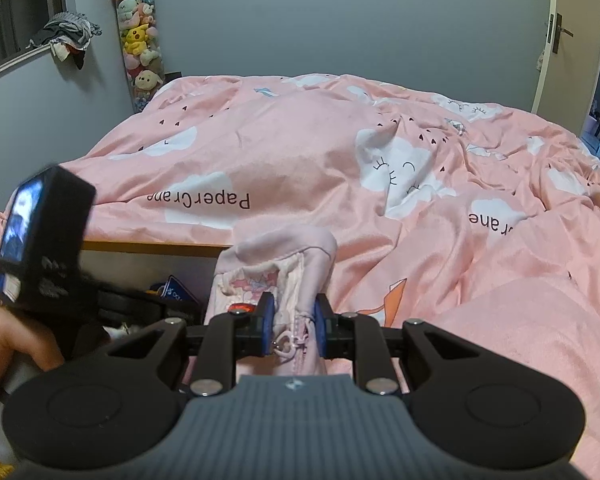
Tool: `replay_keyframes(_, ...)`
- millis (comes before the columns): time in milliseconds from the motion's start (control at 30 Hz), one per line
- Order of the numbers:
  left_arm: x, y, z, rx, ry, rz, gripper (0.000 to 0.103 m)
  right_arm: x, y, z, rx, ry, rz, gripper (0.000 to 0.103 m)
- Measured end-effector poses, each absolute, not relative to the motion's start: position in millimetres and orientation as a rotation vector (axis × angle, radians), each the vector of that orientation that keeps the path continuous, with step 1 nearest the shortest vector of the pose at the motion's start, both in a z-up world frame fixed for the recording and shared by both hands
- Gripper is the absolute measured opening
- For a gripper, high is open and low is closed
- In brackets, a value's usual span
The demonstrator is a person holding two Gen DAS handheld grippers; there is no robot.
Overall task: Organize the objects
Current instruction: 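Lower the wallet into the box with left gripper while right carries the pouch, then release the wallet with the left gripper while the right lowers the pouch inside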
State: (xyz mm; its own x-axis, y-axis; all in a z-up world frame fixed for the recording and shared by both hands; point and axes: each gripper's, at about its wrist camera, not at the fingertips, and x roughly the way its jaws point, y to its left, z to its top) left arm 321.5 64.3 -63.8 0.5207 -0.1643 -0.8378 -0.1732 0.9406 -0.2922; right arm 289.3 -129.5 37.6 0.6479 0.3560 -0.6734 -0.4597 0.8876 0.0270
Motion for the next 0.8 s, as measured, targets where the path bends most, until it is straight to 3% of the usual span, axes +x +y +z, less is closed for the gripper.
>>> replay_keyframes(300,255.3,99.6,-6.1,-0.383,0.850,0.059,0.027,285.0,-97.0,31.7,-0.091,0.785,0.518,0.022)
replay_keyframes(800,228.5,123.0,-39.7,-0.506,0.838,0.087,0.027,309.6,-41.9,-30.3,-0.160,0.897,0.409,0.021)
